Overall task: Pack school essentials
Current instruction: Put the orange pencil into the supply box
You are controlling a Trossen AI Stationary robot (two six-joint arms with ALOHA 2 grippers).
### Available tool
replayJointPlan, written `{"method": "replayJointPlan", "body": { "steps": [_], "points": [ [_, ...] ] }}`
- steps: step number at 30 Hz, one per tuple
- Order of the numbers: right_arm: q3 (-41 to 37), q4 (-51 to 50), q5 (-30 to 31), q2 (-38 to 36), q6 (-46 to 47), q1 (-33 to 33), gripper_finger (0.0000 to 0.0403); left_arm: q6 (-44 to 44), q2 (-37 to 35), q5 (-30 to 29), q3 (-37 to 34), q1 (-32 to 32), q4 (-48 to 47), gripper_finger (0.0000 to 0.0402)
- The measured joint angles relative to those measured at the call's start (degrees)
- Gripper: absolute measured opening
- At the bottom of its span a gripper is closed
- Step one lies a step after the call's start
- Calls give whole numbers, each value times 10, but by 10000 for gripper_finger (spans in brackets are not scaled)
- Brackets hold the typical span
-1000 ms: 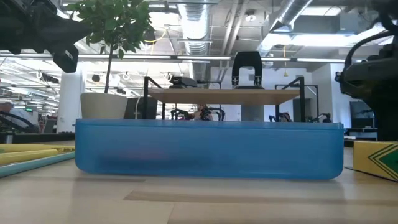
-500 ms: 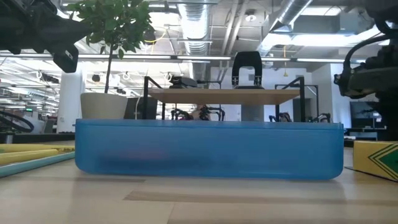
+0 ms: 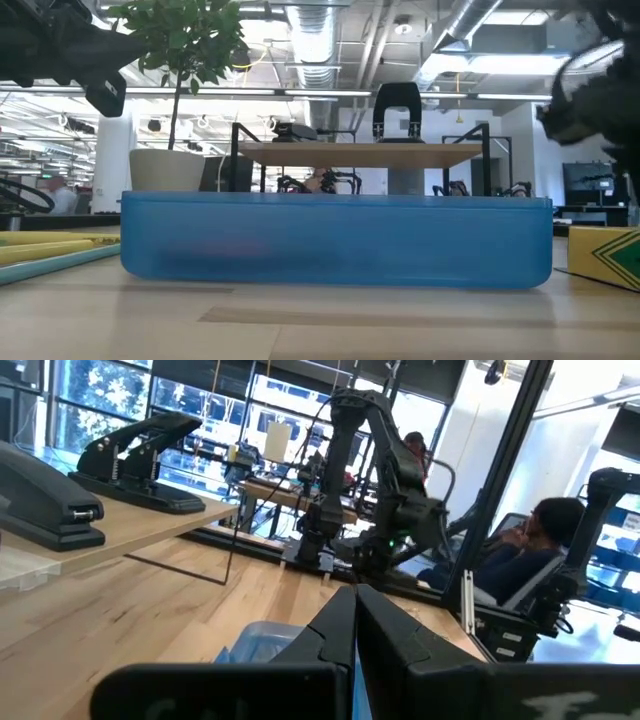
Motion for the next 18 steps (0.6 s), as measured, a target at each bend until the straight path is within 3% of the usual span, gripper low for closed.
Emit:
{"method": "replayJointPlan", "body": {
  "steps": [10,18],
  "points": [
    [143,-44,74,-25,-163,-53,2,0,0,0,0,0,0,0],
    [229,-131,45,22,-233,-72,16,0,0,0,0,0,0,0]
  ]
}}
